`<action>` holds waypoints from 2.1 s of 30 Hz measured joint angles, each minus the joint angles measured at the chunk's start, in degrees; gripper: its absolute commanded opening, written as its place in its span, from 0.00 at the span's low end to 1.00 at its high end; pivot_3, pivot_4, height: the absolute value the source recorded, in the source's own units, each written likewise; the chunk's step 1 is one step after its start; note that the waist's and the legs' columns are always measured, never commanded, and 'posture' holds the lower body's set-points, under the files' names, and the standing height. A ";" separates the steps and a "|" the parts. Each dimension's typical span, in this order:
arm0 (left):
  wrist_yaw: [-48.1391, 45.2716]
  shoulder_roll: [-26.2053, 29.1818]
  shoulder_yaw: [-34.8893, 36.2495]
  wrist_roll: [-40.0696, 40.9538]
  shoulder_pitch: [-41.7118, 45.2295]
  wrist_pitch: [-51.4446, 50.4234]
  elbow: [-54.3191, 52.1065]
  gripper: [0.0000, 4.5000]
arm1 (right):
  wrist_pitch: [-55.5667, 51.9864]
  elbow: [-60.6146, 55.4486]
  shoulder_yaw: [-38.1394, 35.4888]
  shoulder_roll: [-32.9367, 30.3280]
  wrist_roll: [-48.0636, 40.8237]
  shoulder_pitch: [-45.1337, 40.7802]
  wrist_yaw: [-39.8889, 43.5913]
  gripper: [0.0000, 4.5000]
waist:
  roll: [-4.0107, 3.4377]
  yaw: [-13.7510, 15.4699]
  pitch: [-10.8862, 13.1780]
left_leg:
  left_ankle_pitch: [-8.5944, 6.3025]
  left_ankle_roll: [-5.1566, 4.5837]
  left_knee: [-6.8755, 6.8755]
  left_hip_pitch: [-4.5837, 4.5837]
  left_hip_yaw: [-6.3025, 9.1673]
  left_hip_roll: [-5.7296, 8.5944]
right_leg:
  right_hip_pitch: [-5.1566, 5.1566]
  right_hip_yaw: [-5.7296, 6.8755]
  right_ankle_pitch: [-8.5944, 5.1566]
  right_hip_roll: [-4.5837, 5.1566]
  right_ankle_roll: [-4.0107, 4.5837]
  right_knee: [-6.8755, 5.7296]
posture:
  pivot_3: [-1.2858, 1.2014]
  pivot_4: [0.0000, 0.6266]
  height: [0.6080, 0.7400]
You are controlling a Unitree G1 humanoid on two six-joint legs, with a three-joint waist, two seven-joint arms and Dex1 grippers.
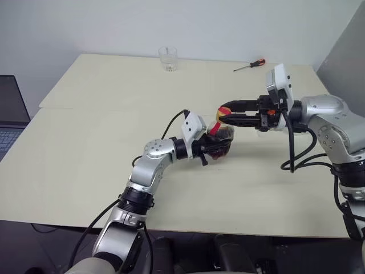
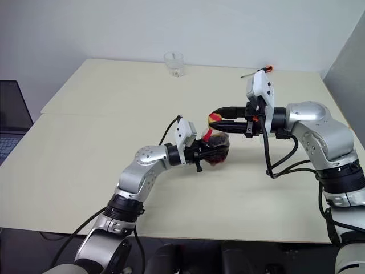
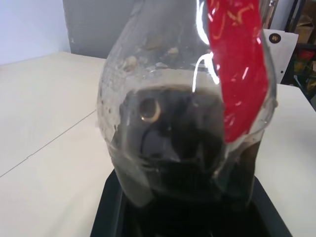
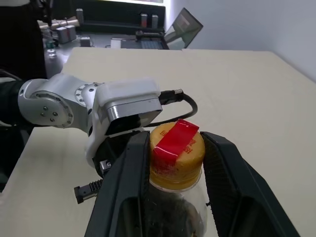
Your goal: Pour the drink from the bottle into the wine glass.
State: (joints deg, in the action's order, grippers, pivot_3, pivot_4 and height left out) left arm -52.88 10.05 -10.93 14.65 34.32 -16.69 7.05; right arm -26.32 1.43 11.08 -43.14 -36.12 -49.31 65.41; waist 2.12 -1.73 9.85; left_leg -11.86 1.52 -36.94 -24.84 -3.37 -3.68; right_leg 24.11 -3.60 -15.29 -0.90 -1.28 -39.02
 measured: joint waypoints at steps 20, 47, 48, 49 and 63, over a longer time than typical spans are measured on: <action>0.07 0.07 -1.09 0.01 -1.26 -1.65 -1.46 0.22 | -2.18 5.39 -1.70 4.71 8.02 -3.60 12.40 0.50 | -0.03 0.05 0.02 | 0.00 0.00 -0.01 0.00 -0.01 0.01 | 0.00 0.01 0.03 0.03 0.06 -0.06 | 0.52 0.24 1.00; 1.37 -1.48 -2.35 0.20 -0.10 0.35 -2.98 0.22 | -35.71 -37.28 -20.70 8.26 -3.63 9.06 -31.23 1.00 | -0.06 -0.12 0.00 | 0.01 0.01 -0.01 0.05 0.10 0.00 | -0.01 -0.05 -0.04 0.00 -0.06 -0.18 | 0.52 0.24 1.00; 1.55 -1.42 -2.32 0.20 -0.10 0.45 -2.96 0.22 | -38.38 -39.43 -20.68 10.12 -4.29 9.01 -34.85 1.00 | -0.06 -0.07 0.00 | 0.00 0.01 -0.01 0.05 0.08 0.01 | -0.01 -0.05 -0.04 0.01 -0.06 -0.17 | 0.52 0.24 1.00; 1.57 -1.39 -2.30 0.20 -0.09 0.48 -2.93 0.22 | -40.62 -41.01 -20.78 12.15 -5.11 8.77 -38.10 1.00 | -0.06 -0.05 0.00 | 0.01 0.01 -0.01 0.05 0.05 0.02 | -0.01 -0.05 -0.03 0.02 -0.05 -0.15 | 0.52 0.24 1.00; 0.74 -1.57 -2.68 0.25 -0.05 0.51 -1.93 0.22 | -50.49 -44.79 -20.33 23.70 -2.72 7.35 -59.76 1.00 | -0.07 -0.09 0.00 | 0.01 0.01 0.00 0.01 0.05 0.02 | 0.00 -0.03 -0.02 0.03 -0.03 -0.10 | 0.52 0.24 1.00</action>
State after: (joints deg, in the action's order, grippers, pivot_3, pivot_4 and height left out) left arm -52.14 8.47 -13.61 14.90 34.27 -16.18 5.12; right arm -76.81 -43.36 -9.25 -19.44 -38.84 -41.96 5.64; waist 2.05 -1.82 9.85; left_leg -11.85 1.53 -36.94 -24.83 -3.33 -3.66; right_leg 24.11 -3.63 -15.31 -0.88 -1.31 -39.11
